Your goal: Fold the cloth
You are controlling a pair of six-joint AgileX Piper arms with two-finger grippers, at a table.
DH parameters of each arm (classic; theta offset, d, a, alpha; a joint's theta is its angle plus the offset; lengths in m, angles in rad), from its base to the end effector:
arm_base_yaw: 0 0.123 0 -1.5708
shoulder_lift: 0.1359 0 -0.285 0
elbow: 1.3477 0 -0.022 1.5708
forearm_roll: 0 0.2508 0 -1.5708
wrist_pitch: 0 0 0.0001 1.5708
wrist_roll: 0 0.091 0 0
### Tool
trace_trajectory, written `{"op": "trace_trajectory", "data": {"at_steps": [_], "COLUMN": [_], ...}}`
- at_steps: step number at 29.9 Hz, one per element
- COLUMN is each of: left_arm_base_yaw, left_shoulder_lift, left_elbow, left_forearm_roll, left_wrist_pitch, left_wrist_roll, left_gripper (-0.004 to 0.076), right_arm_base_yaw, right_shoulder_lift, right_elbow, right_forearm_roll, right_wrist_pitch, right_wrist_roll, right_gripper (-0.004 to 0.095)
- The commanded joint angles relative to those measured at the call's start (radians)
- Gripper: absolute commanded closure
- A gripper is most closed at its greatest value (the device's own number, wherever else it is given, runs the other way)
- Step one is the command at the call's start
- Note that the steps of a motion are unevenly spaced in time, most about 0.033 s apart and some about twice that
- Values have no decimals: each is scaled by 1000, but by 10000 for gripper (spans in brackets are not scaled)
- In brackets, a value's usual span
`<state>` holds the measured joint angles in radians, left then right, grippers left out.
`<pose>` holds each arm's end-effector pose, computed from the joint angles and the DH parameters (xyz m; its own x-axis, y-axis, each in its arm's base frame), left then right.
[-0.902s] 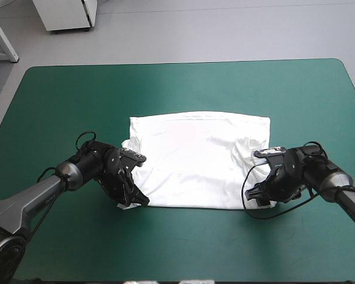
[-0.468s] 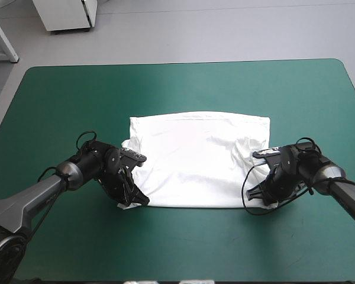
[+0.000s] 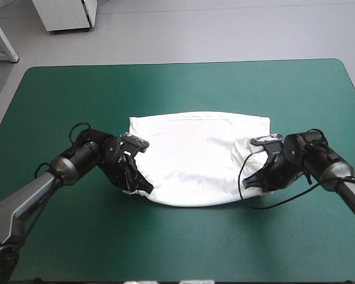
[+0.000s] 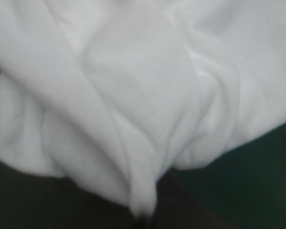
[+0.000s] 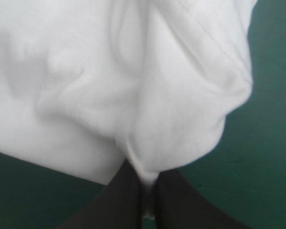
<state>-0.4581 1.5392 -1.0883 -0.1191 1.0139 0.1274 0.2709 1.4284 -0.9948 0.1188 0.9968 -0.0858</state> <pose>0.2556 -0.1363 0.2490 -0.8485 0.4896 -0.2011 0.5132 0.8540 -0.0862 0.2502 0.0789 0.2554 -0.9317 -0.2805 -0.2308 -0.3079 0.9470 0.0920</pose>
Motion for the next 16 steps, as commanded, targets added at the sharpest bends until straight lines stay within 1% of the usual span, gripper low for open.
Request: {"op": "trace_trajectory", "data": {"at_steps": [1,5,10,13,16], "left_arm_base_yaw": [-7,-7,-7,-7,-7], "left_shoulder_lift": [-122,-192,-237,-236,-228], "left_elbow": [-43,-87,-182,-248,-275], "left_forearm_roll": [19,43,64,71,119], "left_wrist_pitch": [20,57,71,69,33], "left_wrist_roll": [-37,-59,-82,-82,-91], "left_gripper": [734,734,734,734,734], "right_arm_base_yaw": [1,1,1,1,1], "right_shoulder_lift": [-73,-101,-113,-113,-111], "right_elbow": [-89,-155,-238,-287,-326], "right_forearm_roll": [-38,-73,-83,-88,-113], "right_wrist_pitch": [56,96,126,116,66], "right_wrist_roll": [8,34,34,34,46], "right_gripper": [925,925,925,925,925]}}
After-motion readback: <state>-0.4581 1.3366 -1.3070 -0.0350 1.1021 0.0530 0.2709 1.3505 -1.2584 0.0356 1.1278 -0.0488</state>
